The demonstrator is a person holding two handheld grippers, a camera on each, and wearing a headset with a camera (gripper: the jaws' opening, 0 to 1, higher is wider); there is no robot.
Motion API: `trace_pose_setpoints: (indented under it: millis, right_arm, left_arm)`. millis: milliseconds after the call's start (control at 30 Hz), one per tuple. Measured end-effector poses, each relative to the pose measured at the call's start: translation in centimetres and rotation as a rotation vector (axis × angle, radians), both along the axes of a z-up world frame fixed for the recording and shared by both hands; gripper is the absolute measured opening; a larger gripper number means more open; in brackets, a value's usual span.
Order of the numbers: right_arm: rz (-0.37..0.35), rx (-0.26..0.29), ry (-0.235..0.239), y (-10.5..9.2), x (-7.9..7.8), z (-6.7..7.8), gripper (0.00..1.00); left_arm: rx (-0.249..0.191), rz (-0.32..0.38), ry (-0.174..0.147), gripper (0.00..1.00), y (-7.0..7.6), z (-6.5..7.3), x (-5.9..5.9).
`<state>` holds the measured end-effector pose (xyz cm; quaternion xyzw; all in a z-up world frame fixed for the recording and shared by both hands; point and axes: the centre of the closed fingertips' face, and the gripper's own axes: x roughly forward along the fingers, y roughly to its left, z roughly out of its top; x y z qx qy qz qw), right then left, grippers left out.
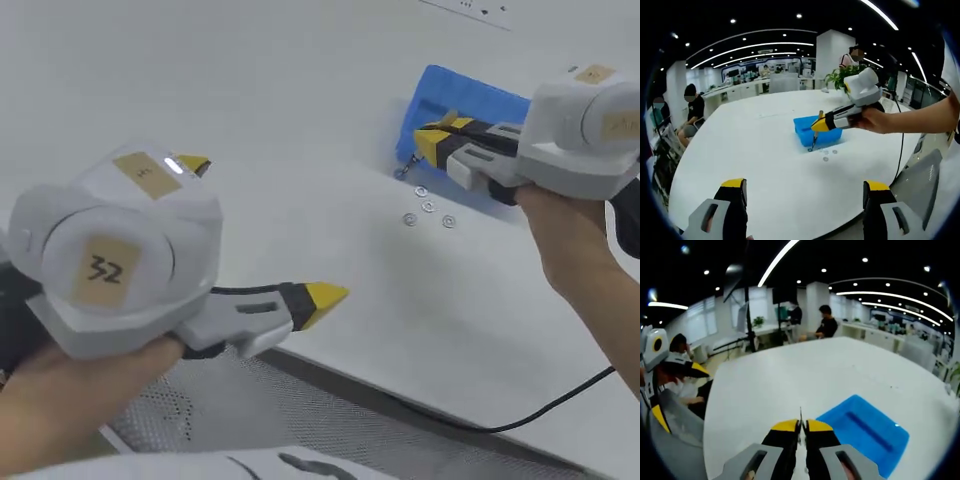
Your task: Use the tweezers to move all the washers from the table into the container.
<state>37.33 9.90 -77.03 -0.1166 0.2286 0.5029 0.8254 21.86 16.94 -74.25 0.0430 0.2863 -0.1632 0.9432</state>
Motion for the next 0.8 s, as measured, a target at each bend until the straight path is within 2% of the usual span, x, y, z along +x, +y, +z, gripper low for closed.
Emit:
trace_pose_setpoints:
  millis: [133,233,367,533,800]
  right_arm:
    - [0.006,-0.009,-0.015,0.2,0.2,-0.6,0.02]
    - [0.007,-0.011,-0.018,0.4,0.5,-0.9,0.02]
    - [0.000,-0.006,-0.005,0.6,0.6,-1.3,0.02]
    - [0.002,-0.028,-0.020,0.5,0.6,-1.9,0.02]
    - [0.002,-0.031,-0.038,0.6,1.0,-1.7,0.02]
  left_arm:
    - [-0.011,0.008,0.002,0.99,-0.2,-0.2,0.1]
    - [-0.002,0.001,0.013,0.99,-0.2,-0.6,0.1]
    - [0.002,0.003,0.019,0.99,0.1,-0.8,0.0]
    - [-0.002,0.017,0.011,0.96,0.7,-0.8,0.1]
    - [0.009,0.027,0.002,0.96,1.2,-0.6,0.3]
